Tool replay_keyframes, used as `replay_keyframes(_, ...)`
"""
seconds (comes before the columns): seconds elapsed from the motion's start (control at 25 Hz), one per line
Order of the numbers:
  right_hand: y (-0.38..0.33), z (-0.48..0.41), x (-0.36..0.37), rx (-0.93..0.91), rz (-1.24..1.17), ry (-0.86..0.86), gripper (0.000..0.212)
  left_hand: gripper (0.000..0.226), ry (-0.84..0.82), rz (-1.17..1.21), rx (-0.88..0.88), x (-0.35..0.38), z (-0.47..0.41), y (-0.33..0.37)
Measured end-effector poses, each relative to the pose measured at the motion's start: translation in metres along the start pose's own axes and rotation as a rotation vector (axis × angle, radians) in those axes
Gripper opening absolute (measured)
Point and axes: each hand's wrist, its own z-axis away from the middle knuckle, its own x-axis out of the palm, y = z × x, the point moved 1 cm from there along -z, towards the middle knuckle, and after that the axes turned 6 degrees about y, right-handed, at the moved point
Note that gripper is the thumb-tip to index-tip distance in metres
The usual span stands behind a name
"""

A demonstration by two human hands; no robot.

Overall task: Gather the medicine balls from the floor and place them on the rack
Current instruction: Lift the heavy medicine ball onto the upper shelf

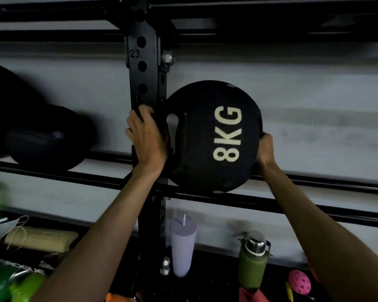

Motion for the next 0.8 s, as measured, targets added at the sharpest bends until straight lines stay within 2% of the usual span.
replay_keyframes(0.12,0.021,-0.009,-0.001,0.153,0.015,-0.023,0.035,0.053,0.038,-0.087,-0.014,0.015,-0.015,0.017)
replay_keyframes(0.32,0.033,-0.021,0.002,0.201,0.123,-0.068,0.036,0.029,0.144,-0.096,0.008,0.032,-0.02,0.009)
replay_keyframes(0.4,0.031,-0.02,0.0,0.203,0.123,-0.078,0.032,0.028,0.173,-0.118,-0.003,0.032,-0.018,0.006)
replay_keyframes(0.56,0.03,-0.018,-0.006,0.242,0.064,-0.138,0.018,0.035,0.087,-0.067,-0.117,0.025,-0.015,0.007)
replay_keyframes(0.6,0.034,-0.016,-0.009,0.247,0.08,-0.172,0.023,0.038,0.047,-0.025,-0.145,0.024,-0.013,0.003)
replay_keyframes(0.72,0.047,0.005,-0.027,0.142,0.275,-0.224,0.042,0.027,-0.025,0.211,-0.266,0.013,0.014,-0.014)
replay_keyframes(0.8,0.048,0.035,-0.043,-0.02,0.334,-0.145,0.046,0.014,-0.003,0.293,-0.31,0.0,0.055,-0.022)
